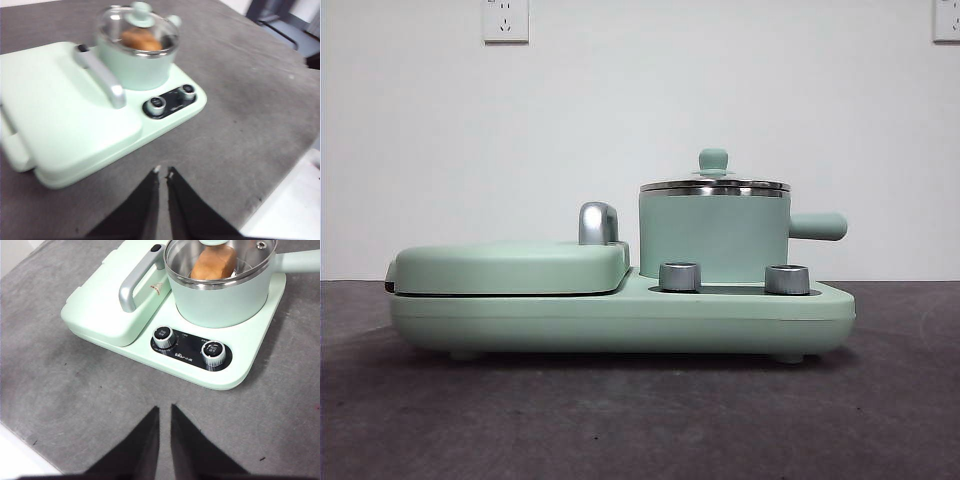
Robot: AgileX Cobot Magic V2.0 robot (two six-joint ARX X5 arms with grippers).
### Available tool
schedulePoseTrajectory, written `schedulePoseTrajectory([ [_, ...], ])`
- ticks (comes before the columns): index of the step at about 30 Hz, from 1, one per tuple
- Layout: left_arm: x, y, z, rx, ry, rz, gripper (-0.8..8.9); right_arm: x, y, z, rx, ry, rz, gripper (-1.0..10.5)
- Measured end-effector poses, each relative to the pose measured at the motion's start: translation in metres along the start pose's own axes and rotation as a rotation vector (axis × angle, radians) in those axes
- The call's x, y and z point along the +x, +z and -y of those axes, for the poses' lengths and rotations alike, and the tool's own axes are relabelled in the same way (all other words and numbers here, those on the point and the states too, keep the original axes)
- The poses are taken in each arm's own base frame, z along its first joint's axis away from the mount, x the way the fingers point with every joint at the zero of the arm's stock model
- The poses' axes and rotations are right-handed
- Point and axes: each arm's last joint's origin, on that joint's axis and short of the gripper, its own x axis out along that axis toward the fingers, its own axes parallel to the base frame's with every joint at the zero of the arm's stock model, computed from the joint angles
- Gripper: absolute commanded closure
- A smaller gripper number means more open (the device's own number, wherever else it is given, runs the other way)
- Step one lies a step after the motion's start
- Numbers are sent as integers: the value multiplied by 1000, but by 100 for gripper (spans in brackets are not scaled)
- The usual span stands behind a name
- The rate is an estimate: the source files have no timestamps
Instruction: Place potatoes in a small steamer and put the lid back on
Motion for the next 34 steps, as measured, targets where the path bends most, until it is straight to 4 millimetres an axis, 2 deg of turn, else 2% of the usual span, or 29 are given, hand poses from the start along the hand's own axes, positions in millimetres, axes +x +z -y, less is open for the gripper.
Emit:
schedulePoseTrajectory([
  [10,-17,-8,1,-9,-7,43,808,0,0,0,0,-4,2,931],
  [15,-16,-7,1,-9,-8,71,808,0,0,0,0,-5,2,931],
  [18,-11,-14,-4,-22,24,120,808,0,0,0,0,-4,2,931],
  [22,-1,-37,-19,-37,139,242,808,0,0,0,0,-5,2,931],
  [26,10,-73,-39,25,324,333,808,0,0,0,0,-4,2,931],
  [32,44,-134,-70,2,505,308,808,0,0,0,0,-5,2,931],
  [34,54,-149,-78,-26,529,301,808,0,0,0,0,-5,2,931],
])
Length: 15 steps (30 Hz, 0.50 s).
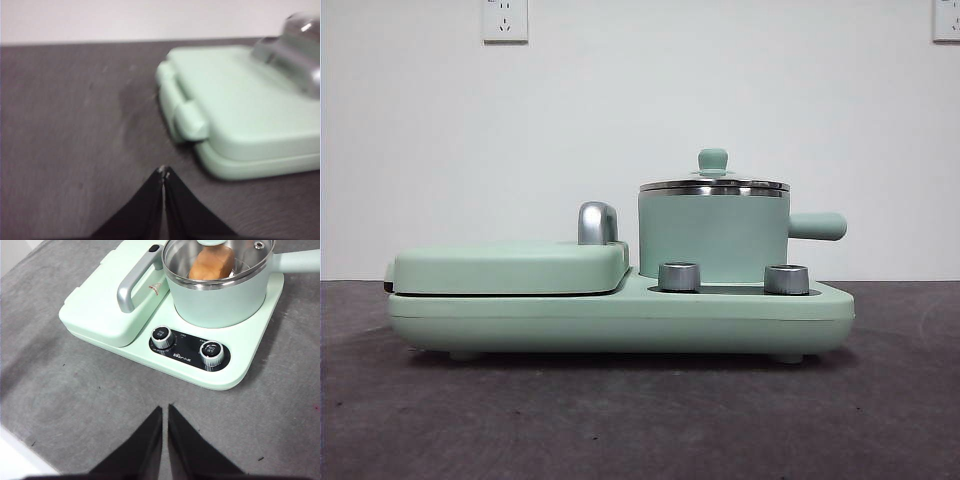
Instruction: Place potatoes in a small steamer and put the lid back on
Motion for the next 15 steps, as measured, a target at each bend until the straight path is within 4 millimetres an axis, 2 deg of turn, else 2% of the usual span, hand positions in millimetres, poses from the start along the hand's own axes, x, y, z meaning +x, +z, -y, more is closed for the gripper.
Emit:
schedulePoseTrajectory([
  [3,9,-14,-4,-27,44,-1,808,0,0,0,0,1,1,931],
  [8,14,-16,-7,-35,69,79,808,0,0,0,0,2,5,931],
  [15,14,-16,-8,-35,79,80,808,0,1,0,-1,2,6,931],
])
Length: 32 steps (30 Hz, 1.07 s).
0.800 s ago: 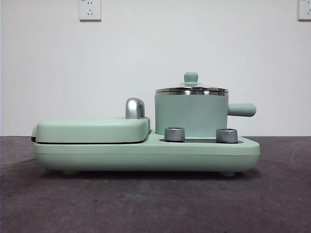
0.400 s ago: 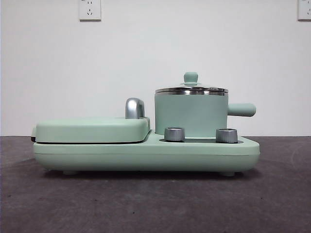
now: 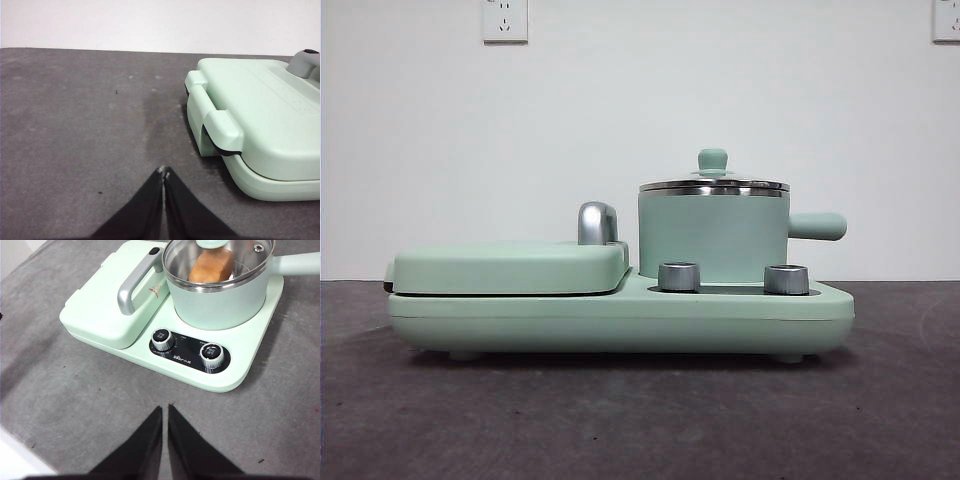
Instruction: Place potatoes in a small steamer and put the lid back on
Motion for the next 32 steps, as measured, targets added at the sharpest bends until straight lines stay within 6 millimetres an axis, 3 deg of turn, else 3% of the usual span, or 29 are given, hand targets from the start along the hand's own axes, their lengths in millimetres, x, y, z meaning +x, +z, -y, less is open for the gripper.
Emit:
schedulePoseTrajectory([
  [22,0,0,0,0,0,0,808,-5,-1,1,6,-2,31,931],
  [27,0,0,0,0,0,0,808,-3,-11,23,76,-130,221,931],
  [32,0,0,0,0,0,0,808,24,-54,63,133,-352,372,931],
])
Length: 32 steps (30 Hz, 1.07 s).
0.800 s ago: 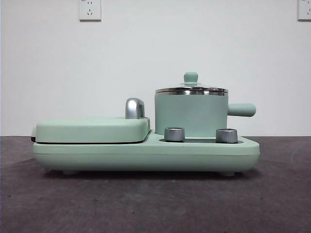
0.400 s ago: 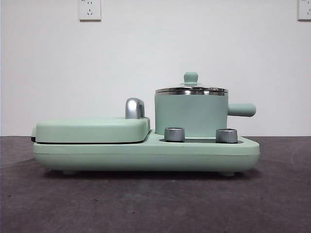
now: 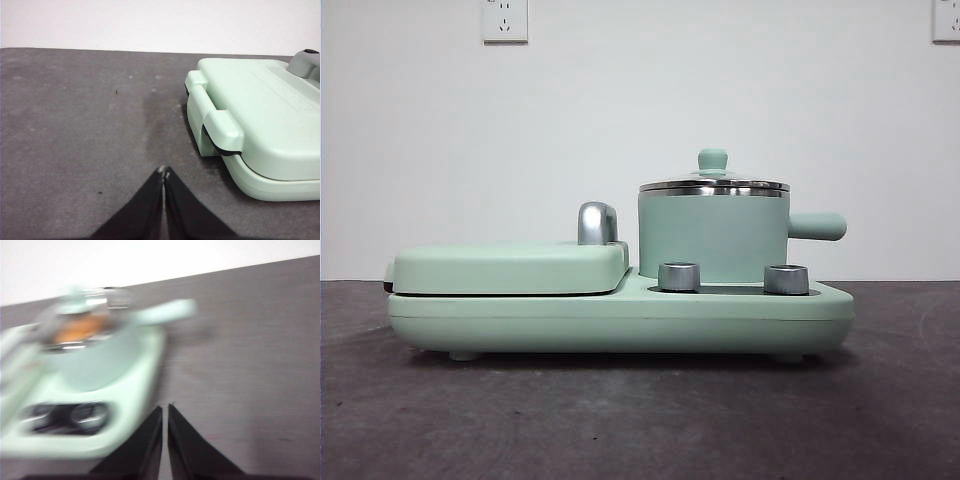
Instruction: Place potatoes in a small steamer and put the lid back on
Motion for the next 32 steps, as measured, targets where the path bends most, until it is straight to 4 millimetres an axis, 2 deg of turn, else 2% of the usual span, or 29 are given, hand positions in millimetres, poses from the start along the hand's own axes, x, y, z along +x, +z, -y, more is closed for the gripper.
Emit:
schedulePoseTrajectory([
  [4,0,0,0,0,0,0,808,11,-40,26,-41,-137,76,931],
  [9,0,0,0,0,0,0,808,21,-80,42,-86,-198,39,931],
  [16,0,0,0,0,0,0,808,22,-78,41,-141,-171,157,931],
  [32,0,0,0,0,0,0,808,23,-79,41,-186,-161,149,931],
])
